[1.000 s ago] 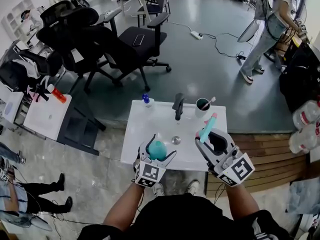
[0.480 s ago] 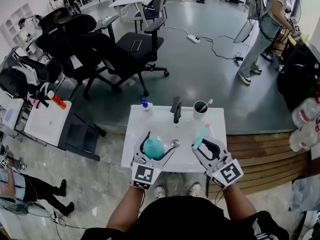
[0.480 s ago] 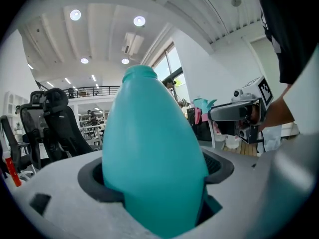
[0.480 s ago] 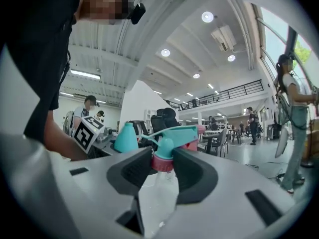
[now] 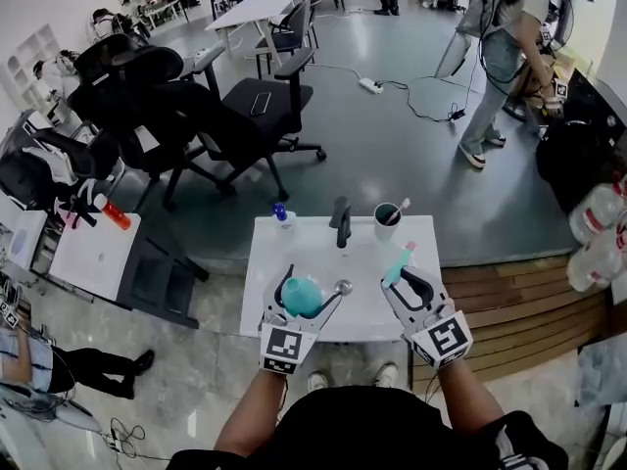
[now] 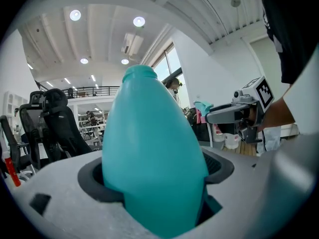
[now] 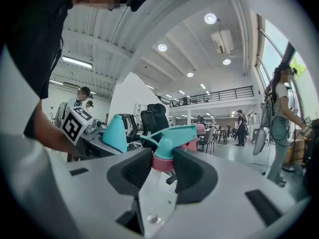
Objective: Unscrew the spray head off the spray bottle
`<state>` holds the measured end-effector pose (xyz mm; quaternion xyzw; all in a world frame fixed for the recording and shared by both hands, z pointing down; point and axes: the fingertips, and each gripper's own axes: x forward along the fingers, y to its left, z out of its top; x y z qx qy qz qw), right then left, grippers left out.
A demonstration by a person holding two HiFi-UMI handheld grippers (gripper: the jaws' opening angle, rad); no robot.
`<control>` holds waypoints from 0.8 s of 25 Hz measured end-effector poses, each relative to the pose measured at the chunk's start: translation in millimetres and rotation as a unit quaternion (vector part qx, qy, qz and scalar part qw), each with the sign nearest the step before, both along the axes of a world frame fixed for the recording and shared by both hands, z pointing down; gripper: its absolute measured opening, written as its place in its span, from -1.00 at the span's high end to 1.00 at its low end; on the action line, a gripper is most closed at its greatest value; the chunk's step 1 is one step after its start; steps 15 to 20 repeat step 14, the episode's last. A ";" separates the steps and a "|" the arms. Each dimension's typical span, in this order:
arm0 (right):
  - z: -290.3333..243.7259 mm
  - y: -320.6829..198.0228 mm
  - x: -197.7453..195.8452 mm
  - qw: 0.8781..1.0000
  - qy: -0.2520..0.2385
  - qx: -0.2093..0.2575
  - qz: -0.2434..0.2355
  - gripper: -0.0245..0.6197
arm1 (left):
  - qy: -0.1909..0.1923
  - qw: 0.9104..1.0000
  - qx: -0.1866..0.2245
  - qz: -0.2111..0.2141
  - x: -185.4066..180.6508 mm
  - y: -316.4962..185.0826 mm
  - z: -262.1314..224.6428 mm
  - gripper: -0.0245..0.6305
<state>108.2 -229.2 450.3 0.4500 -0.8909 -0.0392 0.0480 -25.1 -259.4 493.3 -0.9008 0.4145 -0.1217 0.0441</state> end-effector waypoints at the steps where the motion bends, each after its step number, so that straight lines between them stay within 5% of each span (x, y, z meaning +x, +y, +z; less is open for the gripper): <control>1: -0.3 0.2 1.6 1.000 -0.005 -0.002 0.004 0.49 | 0.000 1.000 0.000 -0.001 -0.4 0.4 -0.2 -0.49; 20: -2.5 1.3 6.7 1.000 -0.017 -0.001 0.021 0.49 | -0.001 1.000 -0.005 0.000 0.8 7.8 3.6 -0.49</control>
